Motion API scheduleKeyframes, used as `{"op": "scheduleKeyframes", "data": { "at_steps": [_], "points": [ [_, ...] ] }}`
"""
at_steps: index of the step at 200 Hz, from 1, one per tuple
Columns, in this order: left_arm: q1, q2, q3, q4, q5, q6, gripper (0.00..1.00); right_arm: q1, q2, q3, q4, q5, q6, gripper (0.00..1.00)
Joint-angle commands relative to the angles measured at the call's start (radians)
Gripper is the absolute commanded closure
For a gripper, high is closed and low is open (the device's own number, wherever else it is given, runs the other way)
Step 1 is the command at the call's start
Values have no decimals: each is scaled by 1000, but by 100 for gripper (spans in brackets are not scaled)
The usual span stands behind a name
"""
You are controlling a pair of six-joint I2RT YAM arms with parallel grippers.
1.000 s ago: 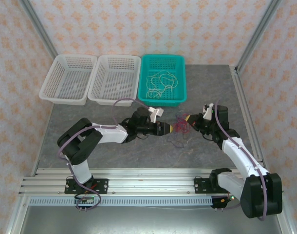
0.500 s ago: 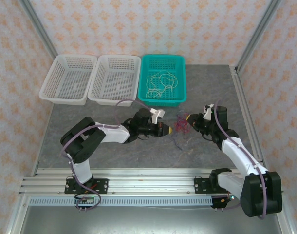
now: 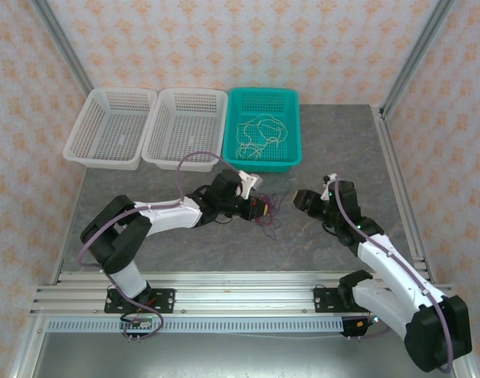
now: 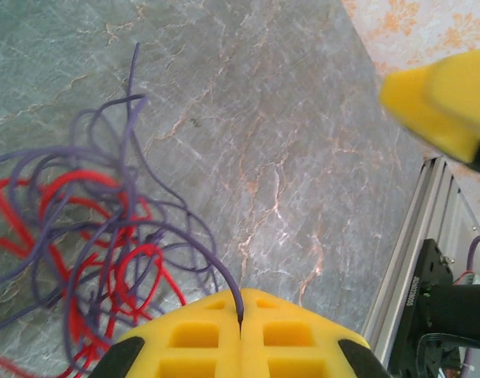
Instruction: Untangle the cables
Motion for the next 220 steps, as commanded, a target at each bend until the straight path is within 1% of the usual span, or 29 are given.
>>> {"op": "scheduleKeyframes", "data": {
  "at_steps": [1,23,34,50,66,86,92,100,114,124,137,160,178,194,204,220],
  "points": [
    [3,-41,-3,-18,-18,46,100,57,122,21,91,-72,-53,45],
    [2,-59,-4,-35,-12,71,100,101,318,110,81,-190,-40,48],
    [3,-67,-12,-38,-17,77,100,122,400,143,78,-223,-28,49],
    [3,-76,-24,-39,-25,81,100,153,485,171,78,-231,-2,52],
    [3,-81,-39,-26,-34,74,100,188,549,191,108,-251,21,51],
    [3,-81,-54,-1,-36,56,100,220,599,201,144,-229,47,51],
    [3,-81,-56,6,-36,50,100,222,610,200,152,-215,53,53],
    [3,-82,-60,15,-38,45,100,222,624,198,160,-174,54,57],
    [3,-90,-66,19,-44,43,100,222,651,200,144,-77,45,68],
    [2,-101,-67,12,-50,46,100,222,669,209,110,1,37,73],
    [3,-121,-74,4,-62,51,100,222,686,215,83,77,34,76],
    [20,-169,-111,12,-104,33,100,220,694,215,33,223,79,89],
    [69,-221,-150,14,-152,-14,100,217,671,214,-38,345,112,95],
    [136,-263,-177,-14,-183,-52,100,197,628,196,-85,435,134,100],
    [175,-284,-189,-40,-192,-56,100,173,593,178,-100,464,143,100],
    [228,-308,-205,-77,-200,-53,100,112,542,153,-125,473,157,100]
  ]
}}
